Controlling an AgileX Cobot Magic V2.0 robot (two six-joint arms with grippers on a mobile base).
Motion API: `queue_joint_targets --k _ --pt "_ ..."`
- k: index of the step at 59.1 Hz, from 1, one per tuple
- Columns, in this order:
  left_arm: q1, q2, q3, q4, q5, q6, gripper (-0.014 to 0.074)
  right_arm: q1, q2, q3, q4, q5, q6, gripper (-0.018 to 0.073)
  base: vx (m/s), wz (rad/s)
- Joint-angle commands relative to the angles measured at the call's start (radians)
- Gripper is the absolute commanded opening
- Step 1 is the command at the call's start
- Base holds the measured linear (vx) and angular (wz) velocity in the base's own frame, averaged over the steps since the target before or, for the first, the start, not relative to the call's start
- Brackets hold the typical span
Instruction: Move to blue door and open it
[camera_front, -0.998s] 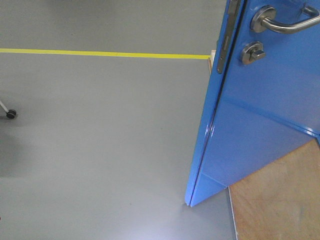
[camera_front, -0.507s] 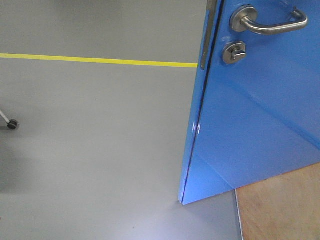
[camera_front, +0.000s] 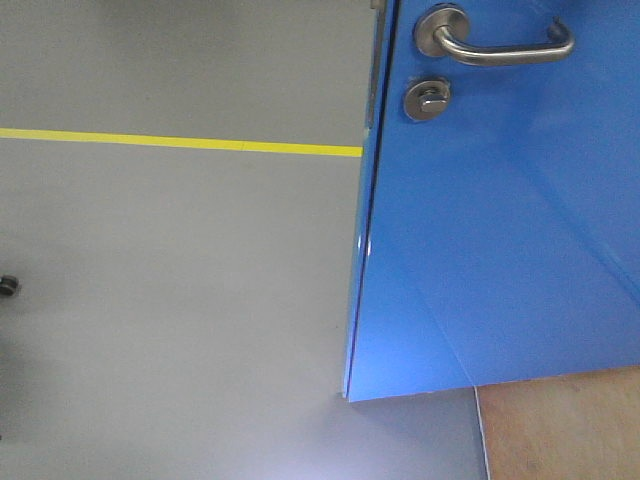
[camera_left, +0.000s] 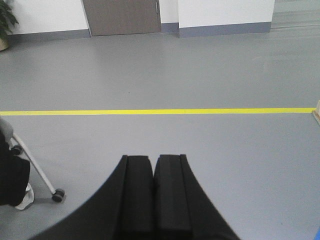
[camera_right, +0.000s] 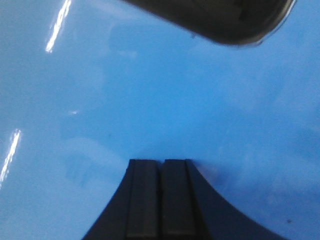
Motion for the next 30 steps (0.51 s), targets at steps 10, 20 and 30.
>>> queue_joint_targets --k 10,20,30 --pt "0.001 -0.015 0.003 -0.005 -0.087 -0.002 0.007 -0.004 -0.028 -0.033 -0.003 -0.052 -0.006 0.0002 0.29 -0.06" --pt "0.001 -0.015 0.003 -0.005 -0.087 -0.002 0.007 -0.004 -0.028 -0.033 -0.003 -0.052 -0.006 0.0002 0.26 -0.06" --pt "0.001 -0.015 0.003 -0.005 -0.087 -0.002 0.007 -0.004 -0.028 -0.033 -0.003 -0.052 -0.006 0.0002 0.22 -0.06"
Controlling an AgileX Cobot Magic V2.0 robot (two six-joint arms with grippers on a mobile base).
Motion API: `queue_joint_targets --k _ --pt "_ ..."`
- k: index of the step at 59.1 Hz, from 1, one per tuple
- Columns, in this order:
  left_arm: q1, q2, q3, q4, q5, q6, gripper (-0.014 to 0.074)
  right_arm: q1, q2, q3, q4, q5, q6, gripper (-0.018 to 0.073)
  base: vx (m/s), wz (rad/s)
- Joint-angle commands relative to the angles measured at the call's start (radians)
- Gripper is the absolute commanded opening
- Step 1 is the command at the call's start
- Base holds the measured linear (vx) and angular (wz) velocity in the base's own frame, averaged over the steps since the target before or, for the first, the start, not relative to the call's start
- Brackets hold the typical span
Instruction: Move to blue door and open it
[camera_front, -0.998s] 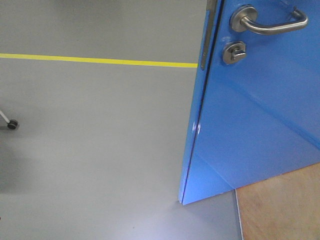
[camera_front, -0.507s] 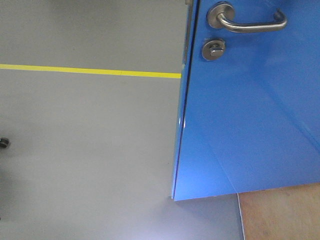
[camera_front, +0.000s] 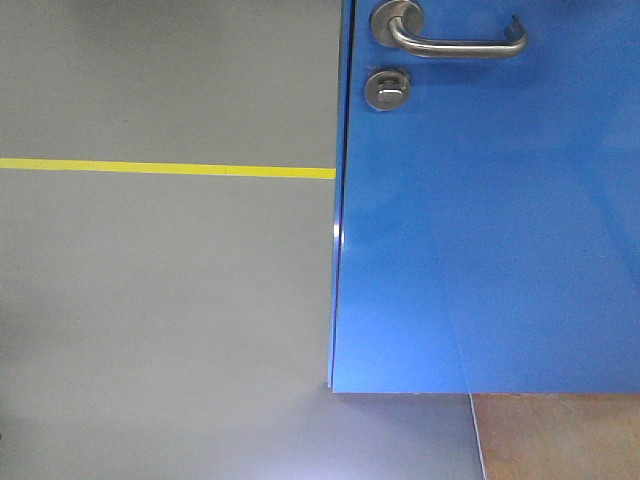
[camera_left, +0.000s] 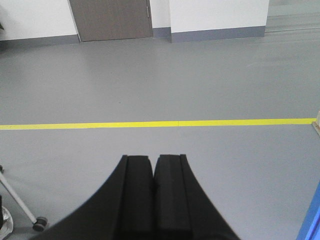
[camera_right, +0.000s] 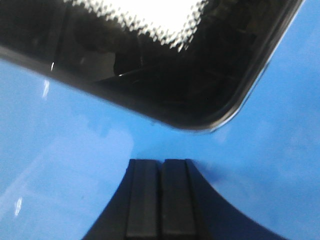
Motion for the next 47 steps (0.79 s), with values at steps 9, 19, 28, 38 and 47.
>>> queue_joint_targets --k 9,19,28,38,47 --pt "0.001 -0.015 0.003 -0.005 -0.087 -0.002 0.007 -0.004 -0.031 -0.033 -0.003 -0.048 -0.006 0.0002 0.19 -0.06" --pt "0.001 -0.015 0.003 -0.005 -0.087 -0.002 0.007 -0.004 -0.031 -0.033 -0.003 -0.048 -0.006 0.0002 0.15 -0.04" --pt "0.001 -0.015 0.003 -0.005 -0.087 -0.002 0.007 -0.004 -0.031 -0.033 -0.003 -0.048 -0.006 0.0002 0.1 -0.03" --pt "0.001 -0.015 0.003 -0.005 -0.087 -0.002 0.007 -0.004 -0.031 -0.033 -0.002 -0.048 -0.006 0.0002 0.07 -0.03" --pt "0.001 -0.015 0.003 -0.005 -0.087 -0.002 0.007 -0.004 -0.031 -0.033 -0.001 -0.048 -0.006 0.0002 0.04 -0.02"
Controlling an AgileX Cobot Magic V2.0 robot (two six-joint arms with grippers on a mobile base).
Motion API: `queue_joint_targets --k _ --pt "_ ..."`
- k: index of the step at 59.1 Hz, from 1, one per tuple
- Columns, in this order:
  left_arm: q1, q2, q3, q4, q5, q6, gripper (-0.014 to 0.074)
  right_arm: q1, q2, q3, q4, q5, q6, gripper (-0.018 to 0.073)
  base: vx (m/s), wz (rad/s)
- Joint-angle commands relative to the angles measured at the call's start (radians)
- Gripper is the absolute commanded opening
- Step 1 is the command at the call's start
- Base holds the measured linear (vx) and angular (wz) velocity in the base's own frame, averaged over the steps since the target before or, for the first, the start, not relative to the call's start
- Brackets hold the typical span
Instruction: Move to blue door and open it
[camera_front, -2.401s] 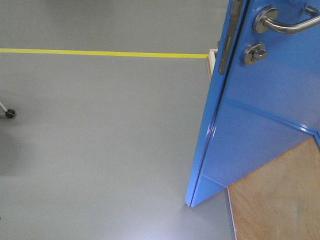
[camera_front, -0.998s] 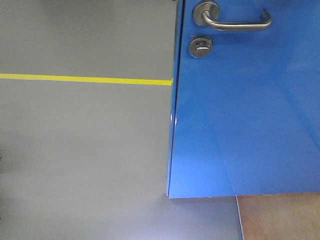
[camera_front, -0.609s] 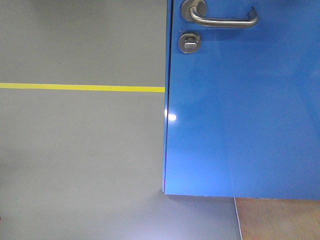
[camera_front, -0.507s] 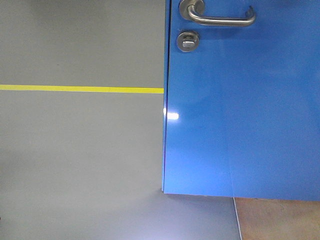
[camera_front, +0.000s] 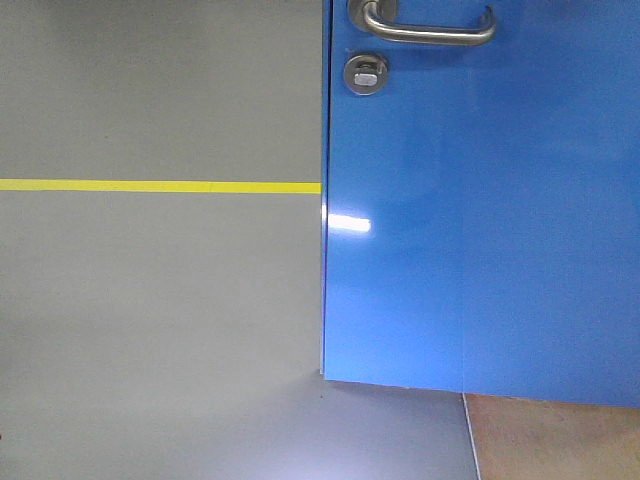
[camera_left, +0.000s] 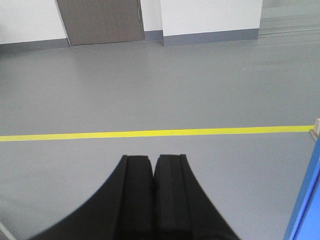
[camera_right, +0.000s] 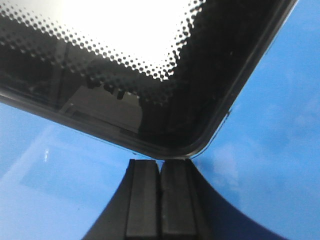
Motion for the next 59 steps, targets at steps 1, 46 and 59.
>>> queue_joint_targets --k 1,46,59 --pt "0.001 -0.015 0.003 -0.005 -0.087 -0.002 0.007 -0.004 -0.034 -0.033 -0.001 -0.04 -0.006 0.0002 0.02 -0.02" --pt "0.001 -0.015 0.003 -0.005 -0.087 -0.002 0.007 -0.004 -0.253 0.258 -0.186 -0.041 -0.006 0.0002 0.0 0.0" --pt "0.001 -0.015 0.003 -0.005 -0.087 -0.002 0.007 -0.004 -0.547 0.574 -0.529 -0.041 -0.006 0.0002 0.0 0.0"
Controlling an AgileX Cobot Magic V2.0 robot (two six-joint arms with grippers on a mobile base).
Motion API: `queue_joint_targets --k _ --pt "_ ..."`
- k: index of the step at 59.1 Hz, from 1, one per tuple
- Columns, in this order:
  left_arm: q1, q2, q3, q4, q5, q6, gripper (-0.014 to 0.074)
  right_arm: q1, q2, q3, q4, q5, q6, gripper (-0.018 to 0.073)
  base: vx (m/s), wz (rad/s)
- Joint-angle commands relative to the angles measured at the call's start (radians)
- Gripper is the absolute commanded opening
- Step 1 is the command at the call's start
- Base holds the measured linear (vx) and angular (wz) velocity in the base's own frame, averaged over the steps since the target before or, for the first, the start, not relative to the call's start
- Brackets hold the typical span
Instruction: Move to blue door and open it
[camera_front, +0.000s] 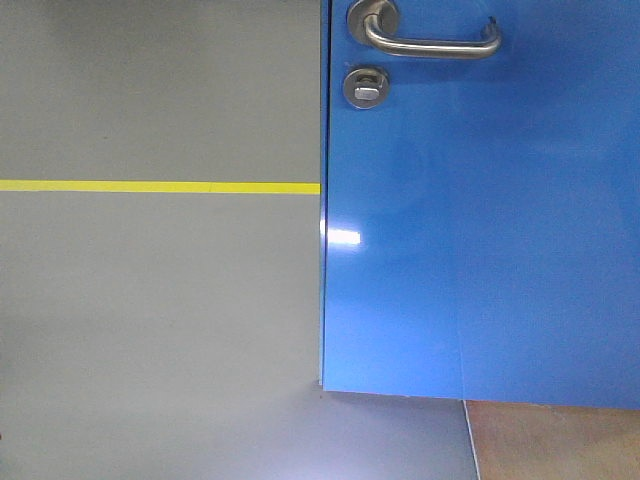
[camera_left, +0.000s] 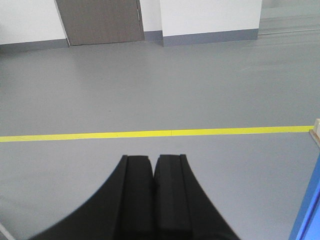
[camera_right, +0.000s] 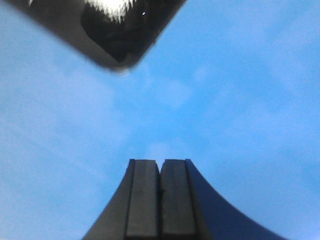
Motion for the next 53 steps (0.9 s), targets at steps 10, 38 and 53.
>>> queue_joint_targets --k 10,38,53 --pt "0.001 -0.015 0.003 -0.005 -0.087 -0.002 0.007 -0.004 -0.328 0.262 -0.477 -0.049 -0.006 0.0002 0.0 0.0" --pt "0.001 -0.015 0.003 -0.005 -0.087 -0.002 0.007 -0.008 -0.82 0.655 -0.813 0.007 -0.002 0.0002 0.0 0.0" --pt "0.001 -0.015 0.003 -0.005 -0.087 -0.002 0.007 -0.008 -1.041 0.817 -0.814 0.003 -0.003 0.0002 0.0 0.0"
